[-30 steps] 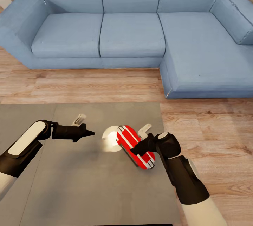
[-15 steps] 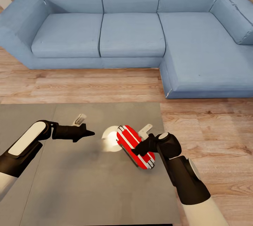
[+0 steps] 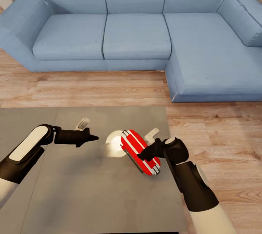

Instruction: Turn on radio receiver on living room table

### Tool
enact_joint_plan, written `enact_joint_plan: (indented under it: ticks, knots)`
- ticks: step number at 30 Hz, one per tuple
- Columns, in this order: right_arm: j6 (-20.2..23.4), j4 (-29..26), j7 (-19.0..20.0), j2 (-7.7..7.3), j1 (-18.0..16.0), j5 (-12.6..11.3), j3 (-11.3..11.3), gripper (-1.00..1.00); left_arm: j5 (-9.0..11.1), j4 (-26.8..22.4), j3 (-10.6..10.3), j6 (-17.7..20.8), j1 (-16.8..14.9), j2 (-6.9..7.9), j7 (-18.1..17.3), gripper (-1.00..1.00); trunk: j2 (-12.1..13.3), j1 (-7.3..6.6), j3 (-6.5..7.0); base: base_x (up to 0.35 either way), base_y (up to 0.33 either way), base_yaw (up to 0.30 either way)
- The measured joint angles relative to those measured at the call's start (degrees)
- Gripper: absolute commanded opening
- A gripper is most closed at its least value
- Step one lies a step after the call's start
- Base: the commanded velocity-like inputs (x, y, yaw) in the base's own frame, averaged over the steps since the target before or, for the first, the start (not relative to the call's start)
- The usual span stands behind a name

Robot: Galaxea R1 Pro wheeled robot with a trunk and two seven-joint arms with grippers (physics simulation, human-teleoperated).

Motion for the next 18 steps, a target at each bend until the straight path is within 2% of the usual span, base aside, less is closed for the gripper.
enact_joint_plan:
  ticks: [3,9,18]
  knots:
    - [0.0,0.0,-0.6,0.02,0.0,0.0,-0.2,1.0,-0.4,-0.2,0.0,0.0,0.0,-0.2,0.0,-1.0,0.0,0.0,0.2,0.0,0.0,0.0]
    - [0.0,0.0,-1.5,-0.07,0.0,0.1,-0.2,1.0,-2.8,-0.2,0.1,0.0,0.0,-1.71,0.0,-1.0,0.0,0.0,0.72,0.0,0.0,0.0]
    - [0.0,0.0,-2.6,-0.15,0.0,0.1,-0.1,1.0,-3.3,-0.2,-0.1,0.4,0.0,-1.9,0.1,-1.0,0.0,0.0,1.53,0.0,0.0,0.0]
